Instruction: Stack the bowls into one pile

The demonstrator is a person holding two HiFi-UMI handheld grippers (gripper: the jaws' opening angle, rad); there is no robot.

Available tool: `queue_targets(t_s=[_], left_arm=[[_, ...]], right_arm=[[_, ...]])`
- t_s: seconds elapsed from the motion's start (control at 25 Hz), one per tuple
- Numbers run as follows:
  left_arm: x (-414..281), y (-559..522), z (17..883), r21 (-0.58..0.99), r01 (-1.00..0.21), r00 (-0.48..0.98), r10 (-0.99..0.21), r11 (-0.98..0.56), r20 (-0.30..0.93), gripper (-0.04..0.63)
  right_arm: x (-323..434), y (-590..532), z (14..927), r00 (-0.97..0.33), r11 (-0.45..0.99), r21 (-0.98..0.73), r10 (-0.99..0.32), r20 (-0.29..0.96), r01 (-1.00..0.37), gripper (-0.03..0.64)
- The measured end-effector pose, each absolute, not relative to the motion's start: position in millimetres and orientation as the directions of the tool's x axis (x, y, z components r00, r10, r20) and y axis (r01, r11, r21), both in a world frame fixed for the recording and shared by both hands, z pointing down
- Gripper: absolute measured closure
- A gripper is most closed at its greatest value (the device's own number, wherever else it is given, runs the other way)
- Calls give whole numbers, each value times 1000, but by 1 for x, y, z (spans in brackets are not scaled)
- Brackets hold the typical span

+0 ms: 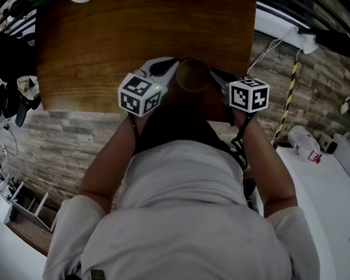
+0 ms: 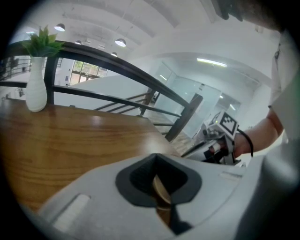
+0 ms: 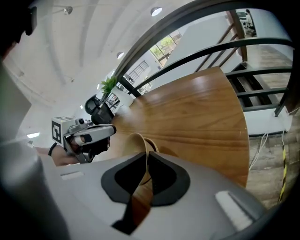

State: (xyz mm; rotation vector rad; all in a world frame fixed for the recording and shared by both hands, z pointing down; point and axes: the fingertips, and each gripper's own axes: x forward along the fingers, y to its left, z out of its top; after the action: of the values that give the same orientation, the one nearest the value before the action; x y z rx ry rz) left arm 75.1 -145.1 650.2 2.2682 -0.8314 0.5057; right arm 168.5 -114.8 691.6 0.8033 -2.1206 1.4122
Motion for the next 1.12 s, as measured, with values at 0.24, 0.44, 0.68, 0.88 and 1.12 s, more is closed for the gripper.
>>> queue_targets(t_s=[0.24, 0.44, 0.68, 0.88, 1.12], left_arm=[[74, -148, 655, 452, -675, 726, -416, -584, 547, 591], [74, -146, 654, 450, -670, 729, -410, -590, 548, 591], [72, -146, 652, 449, -667, 731, -409, -594, 545, 591], [70, -146, 649, 445, -666, 733, -411, -599, 542, 591], [67, -144, 639, 442, -673, 729, -427, -593, 535, 591]], right_arm=[[163, -115, 698, -724, 297, -663, -197, 662, -687, 588], [163, -113, 699, -720, 287, -664, -187, 668, -690, 575], [165, -116, 696, -712, 289, -654, -198, 673, -699, 551], [164, -115, 693, -712, 289, -654, -205, 671, -699, 554], [168, -115, 679, -711, 306, -644, -228, 665, -701, 602]])
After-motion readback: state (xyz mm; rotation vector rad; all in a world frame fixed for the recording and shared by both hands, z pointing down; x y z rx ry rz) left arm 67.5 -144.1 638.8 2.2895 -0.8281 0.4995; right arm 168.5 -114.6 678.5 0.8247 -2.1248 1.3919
